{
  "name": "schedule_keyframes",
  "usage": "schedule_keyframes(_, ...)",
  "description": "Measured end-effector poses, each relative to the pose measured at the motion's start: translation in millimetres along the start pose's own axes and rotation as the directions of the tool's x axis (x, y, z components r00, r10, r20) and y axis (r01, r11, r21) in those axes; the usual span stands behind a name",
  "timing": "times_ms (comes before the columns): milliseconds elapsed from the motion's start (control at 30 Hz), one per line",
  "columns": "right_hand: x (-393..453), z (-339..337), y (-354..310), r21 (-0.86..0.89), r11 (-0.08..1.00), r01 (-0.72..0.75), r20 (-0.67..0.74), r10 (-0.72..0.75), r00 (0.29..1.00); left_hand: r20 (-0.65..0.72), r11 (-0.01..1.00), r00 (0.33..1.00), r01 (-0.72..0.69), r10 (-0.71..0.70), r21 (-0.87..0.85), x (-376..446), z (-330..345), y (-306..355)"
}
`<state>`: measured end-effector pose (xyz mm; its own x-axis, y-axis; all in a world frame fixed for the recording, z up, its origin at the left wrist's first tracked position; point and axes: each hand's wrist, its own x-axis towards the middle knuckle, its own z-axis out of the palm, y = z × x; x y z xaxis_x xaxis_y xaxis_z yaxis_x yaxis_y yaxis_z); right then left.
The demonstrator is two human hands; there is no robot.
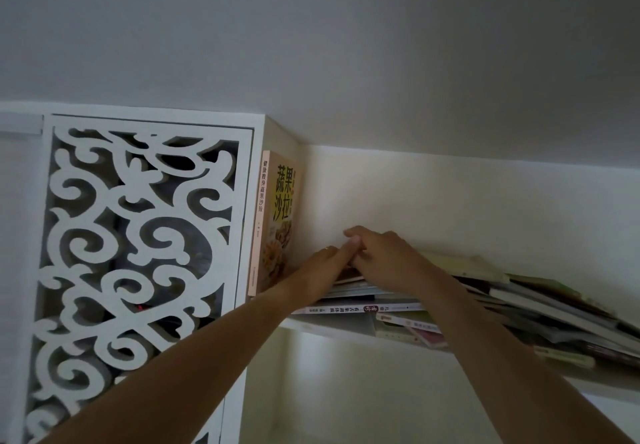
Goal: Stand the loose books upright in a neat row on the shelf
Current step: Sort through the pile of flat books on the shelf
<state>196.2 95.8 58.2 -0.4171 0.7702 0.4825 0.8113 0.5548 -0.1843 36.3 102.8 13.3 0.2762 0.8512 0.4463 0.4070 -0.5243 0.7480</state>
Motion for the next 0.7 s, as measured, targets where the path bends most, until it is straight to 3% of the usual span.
schedule_keyframes(100, 0, -11, 2, 0.278, 0.959, 0.050, 0.023, -0.059, 0.998, -0.088, 0.986, 0.988, 0.117, -0.128, -0.118, 6, -5, 1)
schedule_keyframes(133, 0, -12, 3, 0.297, 0.953, 0.056, 0.002, -0.059, 0.998, -0.124, 0.974, 0.979, 0.140, -0.163, -0.179, 9, -5, 4)
schedule_keyframes(233, 3, -12, 3, 0.063, 0.997, 0.050, -0.066, -0.046, 0.997, -0.234, 0.876, 0.918, 0.191, -0.319, -0.443, 17, 3, 23)
schedule_keyframes(333, 3, -9, 3, -0.087, 0.996, 0.027, -0.015, -0.028, 1.000, -0.389, 0.734, 0.786, 0.118, -0.481, -0.669, 31, -6, 35)
schedule_keyframes(433, 3, -1, 1, -0.255, 0.966, -0.036, -0.057, 0.022, 0.998, -0.653, 0.803, 0.614, -0.050, -0.444, -0.594, 37, -34, 37)
schedule_keyframes(467, 4, 5, -1, -0.256, 0.966, -0.039, -0.073, 0.021, 0.997, -0.705, 0.822, 0.584, -0.108, -0.403, -0.560, 37, -41, 37)
schedule_keyframes(633, 19, 35, -40, -0.132, 0.991, 0.008, -0.130, -0.026, 0.991, -0.693, 0.934, 0.708, -0.138, -0.139, -0.329, 33, -42, 32)
schedule_keyframes(700, 27, 45, -60, -0.025, 0.999, 0.041, -0.120, -0.044, 0.992, -0.737, 0.980, 0.676, -0.151, 0.006, -0.130, 28, -47, 29)
